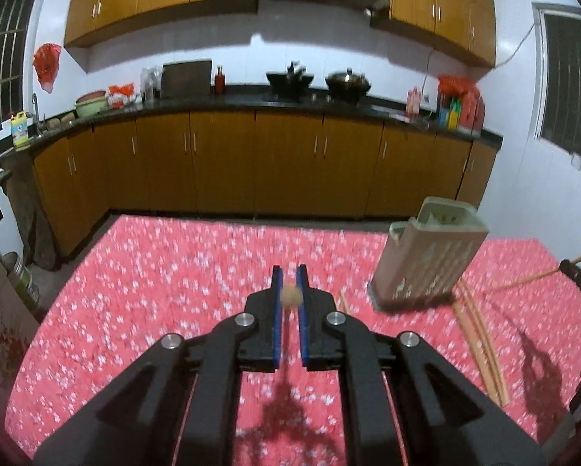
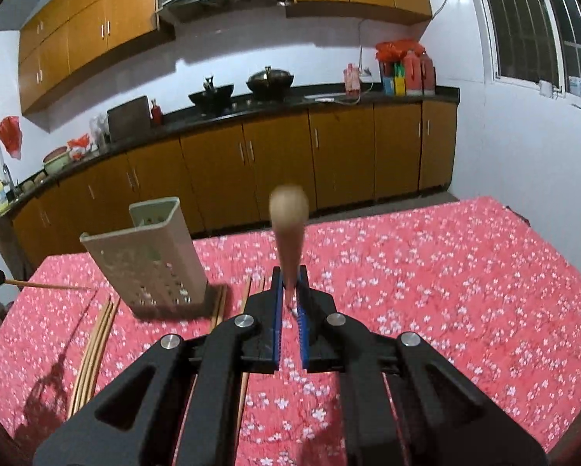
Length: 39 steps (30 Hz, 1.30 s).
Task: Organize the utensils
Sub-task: 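Lift both held chopsticks upright off the table with both tools, then lower both chopsticks into the beige holder and open both tools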
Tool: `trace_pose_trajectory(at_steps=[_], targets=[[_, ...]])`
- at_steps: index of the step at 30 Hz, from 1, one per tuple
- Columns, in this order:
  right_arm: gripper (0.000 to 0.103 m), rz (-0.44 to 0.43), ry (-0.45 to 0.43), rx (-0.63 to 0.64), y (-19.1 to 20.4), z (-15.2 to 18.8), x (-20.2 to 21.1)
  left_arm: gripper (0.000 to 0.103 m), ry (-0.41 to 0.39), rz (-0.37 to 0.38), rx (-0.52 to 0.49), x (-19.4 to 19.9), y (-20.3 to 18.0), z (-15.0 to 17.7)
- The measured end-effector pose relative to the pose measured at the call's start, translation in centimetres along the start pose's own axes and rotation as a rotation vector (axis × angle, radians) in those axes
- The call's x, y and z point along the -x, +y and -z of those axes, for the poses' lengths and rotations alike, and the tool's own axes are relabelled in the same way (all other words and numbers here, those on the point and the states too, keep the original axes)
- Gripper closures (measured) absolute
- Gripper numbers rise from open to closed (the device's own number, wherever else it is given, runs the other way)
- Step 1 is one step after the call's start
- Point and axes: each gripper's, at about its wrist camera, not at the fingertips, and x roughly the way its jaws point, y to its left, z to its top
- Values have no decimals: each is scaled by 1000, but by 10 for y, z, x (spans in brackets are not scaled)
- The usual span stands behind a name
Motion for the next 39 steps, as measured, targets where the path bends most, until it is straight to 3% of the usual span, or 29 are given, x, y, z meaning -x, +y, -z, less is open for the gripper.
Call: trace_pose_trajectory(at_steps=[13,19,26,29,33,39], targets=[[96,3,-41,16,8,-22,2,95,-69,-14,-1,8,-2,-27],[96,-45,-185,-10,17,-75,26,95,-183,3,2,30,-9,-68],[96,-180,-341,-42,44,-120,57,95,-351,75,54,62,-30,-121],[96,-219,-340,-13,59,-122,54,95,-414,111,67,73,-46,-137],[96,-247,-301,24,74,-113,42,95,-428,172,78,72,-66,-142],[96,-244,-214,46,84,-100,14,95,-352,221,77,41,-89,-130]])
